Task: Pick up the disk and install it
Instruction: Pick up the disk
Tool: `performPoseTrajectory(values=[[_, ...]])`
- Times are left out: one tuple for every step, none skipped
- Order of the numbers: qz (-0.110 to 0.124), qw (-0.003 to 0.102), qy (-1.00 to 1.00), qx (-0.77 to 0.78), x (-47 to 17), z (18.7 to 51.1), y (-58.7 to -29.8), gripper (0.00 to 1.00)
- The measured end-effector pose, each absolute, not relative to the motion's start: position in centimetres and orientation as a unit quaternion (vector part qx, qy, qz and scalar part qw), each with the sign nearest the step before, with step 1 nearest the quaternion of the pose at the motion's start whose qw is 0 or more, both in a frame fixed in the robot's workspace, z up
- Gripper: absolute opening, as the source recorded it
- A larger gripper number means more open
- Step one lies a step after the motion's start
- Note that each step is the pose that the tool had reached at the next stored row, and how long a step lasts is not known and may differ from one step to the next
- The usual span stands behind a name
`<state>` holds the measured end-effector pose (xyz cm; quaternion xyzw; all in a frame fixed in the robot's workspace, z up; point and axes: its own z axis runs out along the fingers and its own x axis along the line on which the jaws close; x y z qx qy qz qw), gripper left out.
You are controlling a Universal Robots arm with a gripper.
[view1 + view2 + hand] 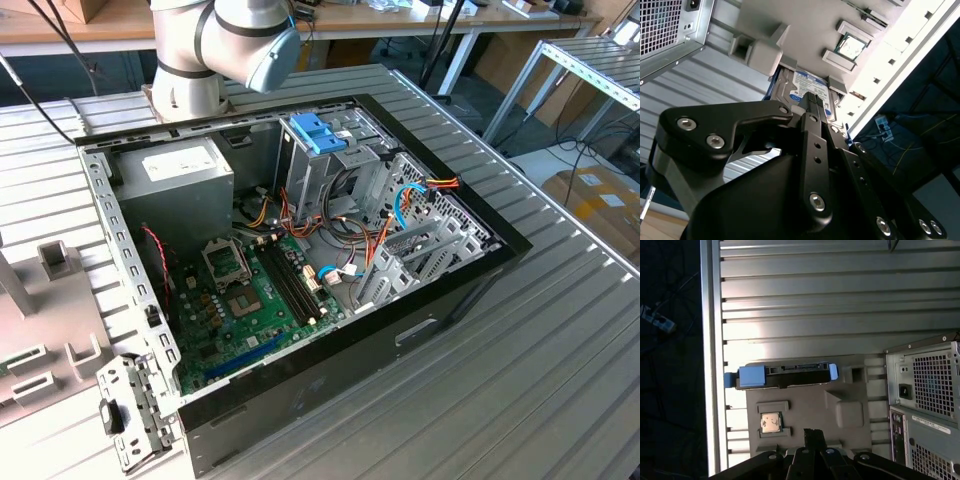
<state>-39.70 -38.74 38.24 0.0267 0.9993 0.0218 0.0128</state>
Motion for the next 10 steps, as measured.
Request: performPoseTrajectory(values=[[0.022,0.013,0.999,0.024,-39.7,38.24,-38.74,0.11],[0.022,0.013,0.999,0.022,-39.7,38.24,-38.74,0.11],[0.022,0.013,0.999,0.02,-39.7,38.24,-38.74,0.11],[0.022,0.013,1.0,0.017,-39.7,38.24,-38.74,0.11],[0.022,0.013,1.0,0.014,-39.7,38.24,-38.74,0.11],[0.022,0.012,1.0,0.011,-39.7,38.24,-38.74,0.11],[0.022,0.012,1.0,0.008,-39.7,38.24,-38.74,0.11],[0.022,0.012,1.0,0.004,-39.7,38.24,-38.74,0.11],[0.022,0.012,1.0,0.001,-39.7,38.24,-38.74,0.11],[0.022,0.012,1.0,-0.001,-39.7,38.24,-38.74,0.11]])
